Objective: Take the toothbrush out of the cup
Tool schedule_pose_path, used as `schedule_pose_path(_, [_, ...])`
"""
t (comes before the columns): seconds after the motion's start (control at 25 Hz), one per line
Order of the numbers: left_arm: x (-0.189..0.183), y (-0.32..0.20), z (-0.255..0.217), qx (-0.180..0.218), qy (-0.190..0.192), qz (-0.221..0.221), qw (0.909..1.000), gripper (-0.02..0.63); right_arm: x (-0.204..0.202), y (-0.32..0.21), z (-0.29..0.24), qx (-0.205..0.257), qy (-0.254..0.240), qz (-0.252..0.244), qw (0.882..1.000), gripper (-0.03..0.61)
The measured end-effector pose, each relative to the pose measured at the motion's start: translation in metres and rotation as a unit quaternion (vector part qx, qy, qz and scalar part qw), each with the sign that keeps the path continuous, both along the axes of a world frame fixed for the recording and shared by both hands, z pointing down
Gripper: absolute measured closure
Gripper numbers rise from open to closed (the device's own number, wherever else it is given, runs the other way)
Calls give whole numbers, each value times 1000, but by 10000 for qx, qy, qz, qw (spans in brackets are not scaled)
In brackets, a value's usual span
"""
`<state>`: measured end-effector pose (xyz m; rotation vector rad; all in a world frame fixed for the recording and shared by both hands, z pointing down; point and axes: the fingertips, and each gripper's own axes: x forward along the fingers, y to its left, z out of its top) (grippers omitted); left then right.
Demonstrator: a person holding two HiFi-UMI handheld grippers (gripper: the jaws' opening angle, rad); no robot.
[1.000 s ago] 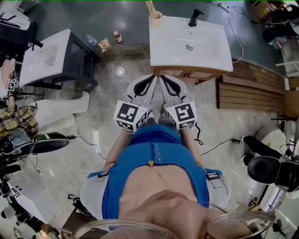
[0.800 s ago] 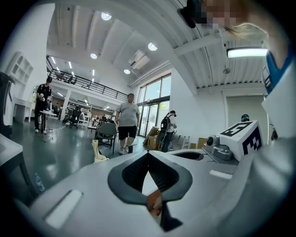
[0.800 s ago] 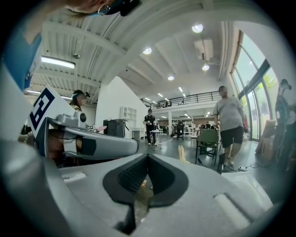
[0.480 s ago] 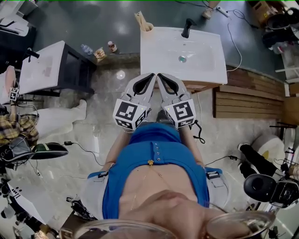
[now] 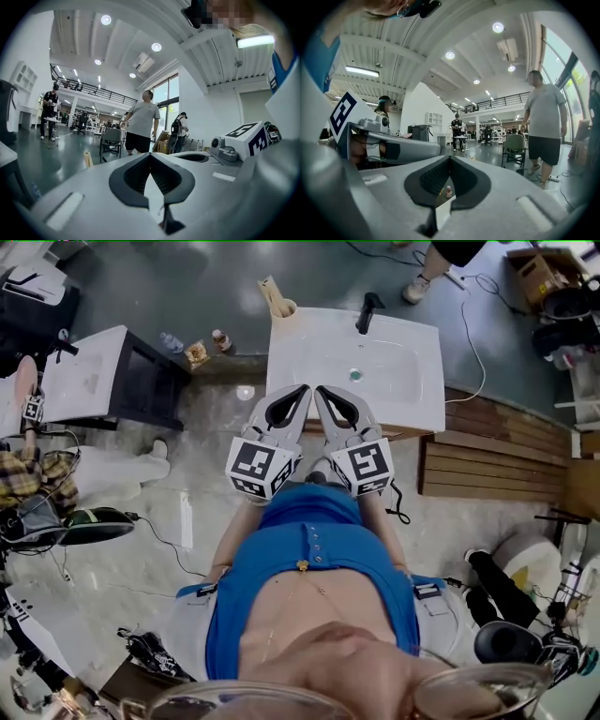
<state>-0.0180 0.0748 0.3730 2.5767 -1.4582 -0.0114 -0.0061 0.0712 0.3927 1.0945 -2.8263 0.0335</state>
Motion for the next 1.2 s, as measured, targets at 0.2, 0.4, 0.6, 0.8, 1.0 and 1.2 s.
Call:
schedule_pose_path(0.2, [6,-15,3,-31,-9,-227,9997,612,12,-16,4,-28,-26,-98,9999,575])
schedule_pose_path(0.4, [-1,-31,7,-94,8,-320,9994,612,4,-33,10,-113,-40,-209,9997,575])
schedule_pose_path(0.6, [-18,-50,14,-169,-3,-319,9993,612,-14,-54,13,-111,-29,-219,9997,575])
schedule_pose_path(0.8, [-37,-79,16,-182,64,-85,9998,612,-25,-78,15,-86,63,73,9999,575])
schedule_pose_path(1.0, [-49,-114,13,-106,131,230,9996,612,-39,-107,13,-23,47,332,9994,576])
schedule_pose_path(1.2, [-66,-139,20,-165,113,489,9986,612,-64,-136,18,-35,63,449,9990,575])
